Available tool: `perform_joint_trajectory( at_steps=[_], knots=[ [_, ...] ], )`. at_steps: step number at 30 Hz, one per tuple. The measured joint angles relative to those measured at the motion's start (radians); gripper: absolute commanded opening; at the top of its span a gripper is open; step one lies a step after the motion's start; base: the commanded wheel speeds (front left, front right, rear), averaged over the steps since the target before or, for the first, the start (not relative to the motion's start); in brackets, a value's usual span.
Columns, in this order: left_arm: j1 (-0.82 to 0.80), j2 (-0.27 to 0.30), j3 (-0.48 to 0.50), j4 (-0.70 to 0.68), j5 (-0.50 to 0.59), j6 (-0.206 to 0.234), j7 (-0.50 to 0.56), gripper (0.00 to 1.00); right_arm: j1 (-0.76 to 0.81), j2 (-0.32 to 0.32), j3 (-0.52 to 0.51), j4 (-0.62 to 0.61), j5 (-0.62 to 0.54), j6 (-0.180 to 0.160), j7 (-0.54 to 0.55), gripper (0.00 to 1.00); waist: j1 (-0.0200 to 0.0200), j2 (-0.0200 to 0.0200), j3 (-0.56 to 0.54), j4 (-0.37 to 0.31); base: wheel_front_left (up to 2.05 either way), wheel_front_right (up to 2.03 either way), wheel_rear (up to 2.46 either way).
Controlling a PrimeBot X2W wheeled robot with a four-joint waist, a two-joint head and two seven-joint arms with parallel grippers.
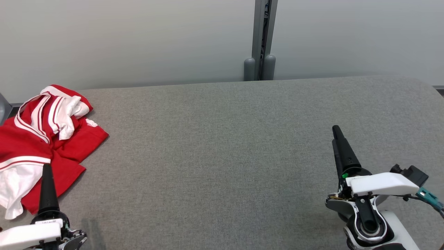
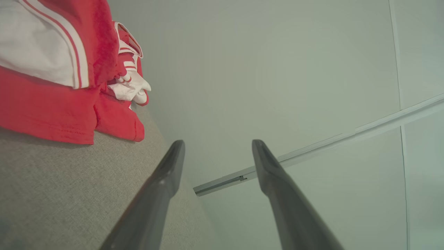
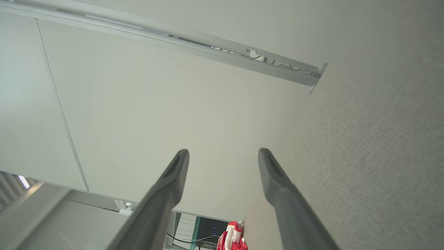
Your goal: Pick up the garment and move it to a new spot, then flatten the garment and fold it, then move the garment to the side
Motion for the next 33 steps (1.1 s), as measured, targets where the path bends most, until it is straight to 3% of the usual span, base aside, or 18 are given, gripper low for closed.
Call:
perform_joint_trajectory(
  at_steps=[16,33],
  knots=[
    [-0.018,0.006,-0.077,-0.043,0.354,0.034,-0.063,1.0,0.037,-0.001,-0.03,-0.086,-0.38,0.0,-0.027,1.0,0.0,0.0,0.001,-0.003,0.0,0.0,0.0],
    [-0.019,0.013,-0.176,-0.001,0.741,0.066,-0.121,1.0,0.068,-0.002,-0.081,-0.096,-0.761,0.0,-0.053,1.0,0.0,0.0,-0.003,-0.008,0.0,0.0,0.0]
  ],
)
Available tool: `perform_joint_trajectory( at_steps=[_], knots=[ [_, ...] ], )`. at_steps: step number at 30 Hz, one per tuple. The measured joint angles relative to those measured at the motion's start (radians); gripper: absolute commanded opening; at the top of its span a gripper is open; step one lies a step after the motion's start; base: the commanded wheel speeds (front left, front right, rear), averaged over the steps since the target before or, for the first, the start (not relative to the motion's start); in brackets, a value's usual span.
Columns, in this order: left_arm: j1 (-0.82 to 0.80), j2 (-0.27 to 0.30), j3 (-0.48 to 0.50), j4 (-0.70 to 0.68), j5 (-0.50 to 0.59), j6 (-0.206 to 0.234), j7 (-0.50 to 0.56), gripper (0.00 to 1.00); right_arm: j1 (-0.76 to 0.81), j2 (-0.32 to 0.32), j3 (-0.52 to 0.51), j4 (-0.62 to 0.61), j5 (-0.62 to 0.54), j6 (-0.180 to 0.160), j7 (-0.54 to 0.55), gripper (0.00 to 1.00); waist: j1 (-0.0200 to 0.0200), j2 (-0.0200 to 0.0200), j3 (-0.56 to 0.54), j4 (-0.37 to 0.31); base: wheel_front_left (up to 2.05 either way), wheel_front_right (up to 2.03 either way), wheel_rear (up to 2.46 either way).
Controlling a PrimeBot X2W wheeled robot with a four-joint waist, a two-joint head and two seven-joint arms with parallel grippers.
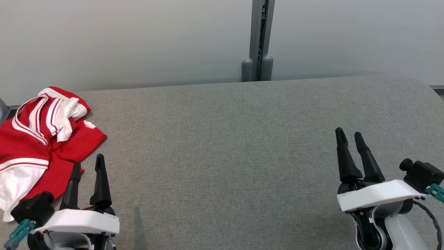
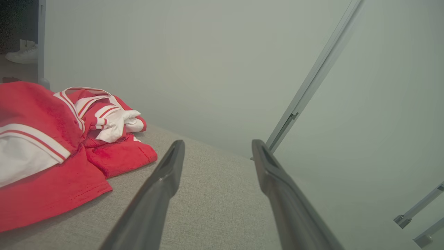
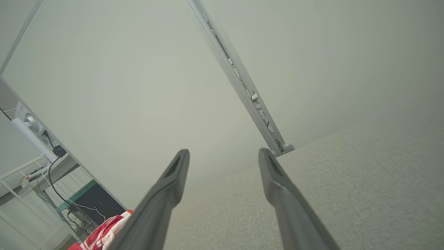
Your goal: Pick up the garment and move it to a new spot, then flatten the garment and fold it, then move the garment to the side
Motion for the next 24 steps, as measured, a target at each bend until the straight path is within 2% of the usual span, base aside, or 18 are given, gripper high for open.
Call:
perform_joint_trajectory(
  at_steps=[13,24],
  knots=[
    [-0.014,0.004,-0.047,0.01,0.164,0.018,-0.038,1.0,0.015,-0.001,-0.066,0.013,-0.235,0.001,-0.017,1.0,0.0,0.0,-0.005,-0.002,0.0,0.0,0.0],
    [-0.02,0.006,-0.079,0.04,0.262,0.029,-0.072,1.0,0.019,0.0,-0.094,0.045,-0.361,0.001,-0.034,1.0,0.0,0.0,-0.01,-0.003,0.0,0.0,0.0]
  ],
)
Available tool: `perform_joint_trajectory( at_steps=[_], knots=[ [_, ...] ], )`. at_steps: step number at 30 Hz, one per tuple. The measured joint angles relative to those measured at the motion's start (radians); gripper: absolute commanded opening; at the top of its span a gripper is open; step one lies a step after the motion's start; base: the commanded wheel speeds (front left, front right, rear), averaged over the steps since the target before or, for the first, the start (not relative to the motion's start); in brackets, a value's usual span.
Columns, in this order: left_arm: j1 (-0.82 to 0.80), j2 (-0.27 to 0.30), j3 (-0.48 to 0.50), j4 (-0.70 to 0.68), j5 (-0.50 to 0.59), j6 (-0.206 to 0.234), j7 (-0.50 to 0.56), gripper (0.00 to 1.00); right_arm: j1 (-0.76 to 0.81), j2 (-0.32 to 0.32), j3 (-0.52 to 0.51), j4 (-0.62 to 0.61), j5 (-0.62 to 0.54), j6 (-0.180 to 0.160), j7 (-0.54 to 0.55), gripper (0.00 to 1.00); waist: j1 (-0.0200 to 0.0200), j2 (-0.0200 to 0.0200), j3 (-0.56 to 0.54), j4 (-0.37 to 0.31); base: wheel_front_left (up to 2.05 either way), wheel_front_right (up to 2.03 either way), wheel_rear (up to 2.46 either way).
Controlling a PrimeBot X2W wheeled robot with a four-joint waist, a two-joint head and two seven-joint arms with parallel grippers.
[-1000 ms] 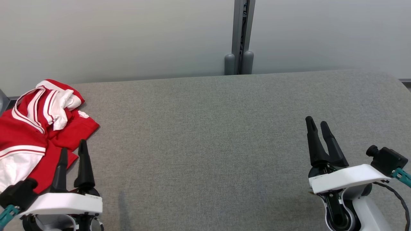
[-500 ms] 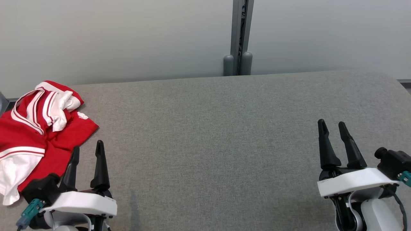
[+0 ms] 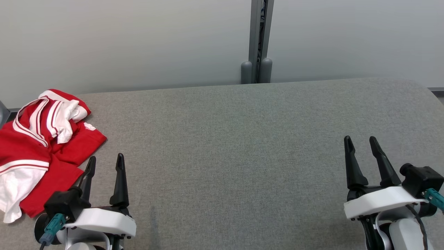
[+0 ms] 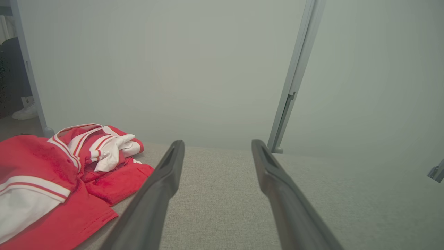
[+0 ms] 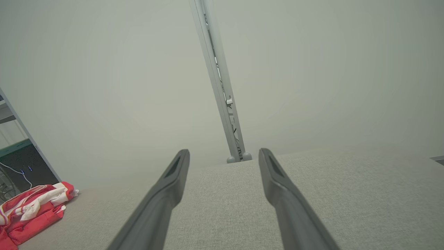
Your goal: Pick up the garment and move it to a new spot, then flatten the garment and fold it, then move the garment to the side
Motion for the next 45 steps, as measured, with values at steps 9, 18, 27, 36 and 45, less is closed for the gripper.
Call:
perform_joint_trajectory(
  at_steps=[9,18,27,36,45],
  knots=[
    [-0.001,0.002,-0.024,0.009,0.083,0.005,-0.025,1.0,0.011,0.0,-0.022,0.059,-0.104,0.0,-0.01,1.0,0.0,0.0,-0.003,-0.001,0.0,0.0,0.0],
    [-0.002,0.003,-0.05,0.027,0.142,0.005,-0.047,1.0,0.011,-0.001,-0.032,0.061,-0.176,0.0,-0.02,1.0,0.0,0.0,-0.007,-0.002,0.0,0.0,0.0],
    [-0.007,0.004,-0.069,0.047,0.191,0.011,-0.068,1.0,0.015,-0.001,-0.037,0.055,-0.243,0.002,-0.028,1.0,0.0,0.0,-0.01,-0.002,0.0,0.0,0.0],
    [-0.017,0.004,-0.069,0.057,0.194,0.014,-0.07,1.0,0.016,-0.001,-0.03,0.055,-0.244,0.002,-0.03,1.0,0.0,0.0,-0.01,-0.002,0.0,0.0,0.0],
    [-0.018,0.004,-0.068,0.063,0.19,0.014,-0.07,1.0,0.016,-0.001,-0.022,0.054,-0.242,0.002,-0.03,1.0,0.0,0.0,-0.004,-0.001,0.0,0.0,0.0]
  ],
)
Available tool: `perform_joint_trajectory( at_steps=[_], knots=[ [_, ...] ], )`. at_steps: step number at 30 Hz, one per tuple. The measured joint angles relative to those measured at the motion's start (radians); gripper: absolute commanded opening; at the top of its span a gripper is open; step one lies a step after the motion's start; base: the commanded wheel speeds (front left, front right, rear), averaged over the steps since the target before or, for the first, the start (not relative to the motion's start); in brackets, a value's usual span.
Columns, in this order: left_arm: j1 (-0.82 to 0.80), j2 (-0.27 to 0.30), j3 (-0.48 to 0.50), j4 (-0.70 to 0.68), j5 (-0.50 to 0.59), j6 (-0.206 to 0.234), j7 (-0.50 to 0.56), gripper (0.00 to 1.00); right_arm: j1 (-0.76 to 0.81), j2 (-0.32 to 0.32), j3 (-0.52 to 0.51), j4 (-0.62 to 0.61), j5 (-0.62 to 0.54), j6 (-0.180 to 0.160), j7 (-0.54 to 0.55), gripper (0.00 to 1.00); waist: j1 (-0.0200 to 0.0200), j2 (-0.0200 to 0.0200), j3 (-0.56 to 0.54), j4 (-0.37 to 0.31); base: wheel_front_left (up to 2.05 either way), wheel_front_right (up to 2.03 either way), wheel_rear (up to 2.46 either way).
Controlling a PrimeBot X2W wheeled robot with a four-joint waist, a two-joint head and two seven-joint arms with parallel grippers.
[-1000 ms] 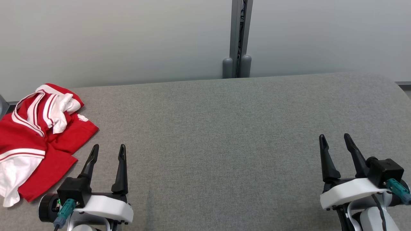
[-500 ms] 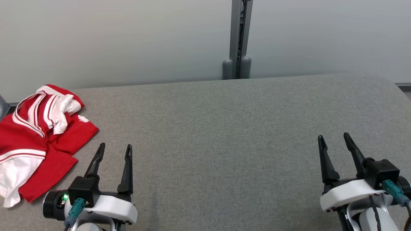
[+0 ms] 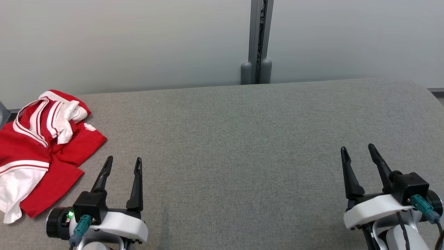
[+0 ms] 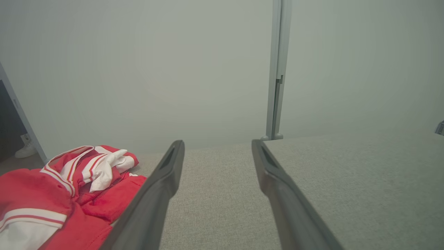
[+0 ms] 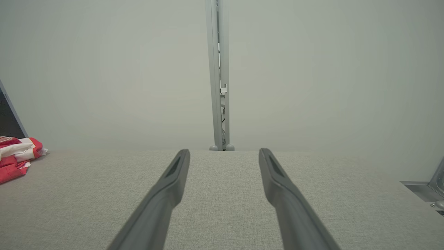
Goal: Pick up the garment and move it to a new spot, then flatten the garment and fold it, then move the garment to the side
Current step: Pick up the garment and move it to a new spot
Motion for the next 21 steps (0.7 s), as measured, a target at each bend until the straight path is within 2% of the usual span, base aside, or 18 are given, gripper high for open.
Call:
perform_joint_trajectory(
  at_steps=[11,21],
  knots=[
    [-0.002,0.0,-0.001,0.026,-0.015,0.004,0.0,1.0,0.002,0.0,0.01,-0.007,0.013,0.0,0.0,1.0,0.0,0.0,-0.001,0.011,0.0,0.0,0.0],
    [-0.01,0.004,0.02,0.047,-0.025,0.013,0.0,1.0,0.014,0.0,0.032,-0.018,0.042,0.0,0.0,1.0,0.0,0.0,-0.001,0.084,0.0,0.0,0.0]
  ],
)
